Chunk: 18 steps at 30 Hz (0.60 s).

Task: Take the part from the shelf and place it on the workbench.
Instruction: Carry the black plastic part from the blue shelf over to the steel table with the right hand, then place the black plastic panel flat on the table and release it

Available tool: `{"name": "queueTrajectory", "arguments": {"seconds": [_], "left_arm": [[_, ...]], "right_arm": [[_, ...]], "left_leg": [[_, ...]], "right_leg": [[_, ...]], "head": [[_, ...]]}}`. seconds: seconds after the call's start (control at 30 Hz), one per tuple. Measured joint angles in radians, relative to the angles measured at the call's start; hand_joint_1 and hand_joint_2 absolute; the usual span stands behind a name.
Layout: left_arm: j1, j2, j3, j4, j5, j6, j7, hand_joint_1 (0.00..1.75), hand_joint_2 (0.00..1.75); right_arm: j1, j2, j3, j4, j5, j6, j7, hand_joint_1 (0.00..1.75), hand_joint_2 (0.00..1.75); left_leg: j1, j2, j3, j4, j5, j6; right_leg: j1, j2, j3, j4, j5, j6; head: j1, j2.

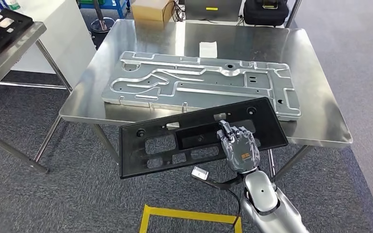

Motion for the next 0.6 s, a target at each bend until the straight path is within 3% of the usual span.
{"name": "queueTrajectory", "arguments": {"seconds": [0.03,0.13,0.2,0.27,0.33,0.37,0.4,0.43,0.5,0.53,0.6], "left_arm": [[0.0,0.001,0.0,0.0,0.0,0.0,0.0,0.0,1.75],[-0.003,0.0,-0.001,0.0,0.0,0.0,-0.003,0.0,1.75],[-0.007,0.0,-0.002,0.0,0.0,0.0,-0.006,0.0,1.75],[-0.008,0.0,-0.002,0.0,0.001,0.0,-0.007,0.0,1.75],[-0.005,0.0,-0.002,0.0,0.002,-0.001,-0.008,0.0,1.75],[-0.004,0.0,-0.002,0.0,0.002,-0.002,-0.008,0.0,1.75],[-0.003,-0.001,-0.002,0.0,0.002,-0.002,-0.008,0.0,1.75],[-0.001,-0.001,-0.002,0.0,0.002,-0.003,-0.009,0.0,1.75],[-0.002,-0.002,-0.002,0.0,0.002,-0.003,-0.009,0.0,1.75],[-0.003,-0.002,-0.002,0.0,0.003,-0.003,-0.009,0.0,1.75],[-0.006,-0.001,-0.002,0.0,0.003,-0.003,-0.01,0.0,1.75]], "right_arm": [[0.0,0.001,0.0,0.001,0.0,-0.001,0.002,1.75,1.75],[-0.005,0.001,-0.004,-0.001,0.0,-0.007,0.018,1.75,1.75],[-0.009,-0.001,-0.009,-0.005,0.0,-0.012,0.029,1.75,1.75],[-0.008,-0.004,-0.016,-0.012,0.0,-0.015,0.034,1.75,1.75],[-0.004,-0.006,-0.025,-0.019,0.0,-0.014,0.035,1.75,1.75],[-0.002,-0.007,-0.03,-0.021,0.0,-0.013,0.033,1.75,1.75],[0.0,-0.008,-0.036,-0.024,0.0,-0.013,0.031,1.75,1.75],[0.001,-0.01,-0.043,-0.027,0.0,-0.013,0.028,1.75,1.75],[0.002,-0.013,-0.055,-0.029,0.0,-0.012,0.023,1.75,1.75],[0.004,-0.014,-0.061,-0.031,0.0,-0.011,0.02,1.75,1.75],[0.008,-0.014,-0.07,-0.036,0.0,-0.009,0.014,1.75,1.75]], "left_leg": [[-0.003,-0.001,0.002,-0.016,0.016,0.004],[0.001,-0.001,0.036,-0.038,0.009,0.017],[0.006,-0.001,0.064,-0.05,-0.001,0.024],[0.008,-0.002,0.085,-0.052,-0.02,0.027],[0.008,-0.004,0.111,-0.052,-0.042,0.025],[0.009,-0.005,0.128,-0.052,-0.055,0.023],[0.009,-0.006,0.145,-0.052,-0.068,0.02],[0.01,-0.007,0.16,-0.053,-0.082,0.016],[0.008,-0.009,0.179,-0.052,-0.105,0.005],[0.008,-0.009,0.185,-0.051,-0.113,-0.002],[0.007,-0.008,0.192,-0.047,-0.118,-0.014]], "right_leg": [[0.001,0.002,0.005,0.003,-0.003,0.006],[0.0,0.001,0.0,0.04,0.009,0.021],[-0.004,-0.001,-0.054,0.131,-0.003,0.032],[-0.01,-0.003,-0.137,0.234,-0.053,0.042],[-0.016,-0.004,-0.19,0.262,-0.085,0.049],[-0.018,-0.005,-0.194,0.232,-0.07,0.051],[-0.019,-0.005,-0.187,0.179,-0.031,0.052],[-0.019,-0.006,-0.175,0.111,0.034,0.049],[-0.012,-0.008,-0.16,0.021,0.121,0.036],[-0.01,-0.008,-0.158,0.003,0.14,0.027],[-0.008,-0.008,-0.149,0.0,0.13,0.01]], "head": [[0.001,0.0],[0.001,0.0],[0.002,0.0],[0.003,0.0],[0.003,0.0],[0.003,0.0],[0.004,0.0],[0.004,0.0],[0.001,0.0],[0.0,0.0],[-0.002,0.0]]}}
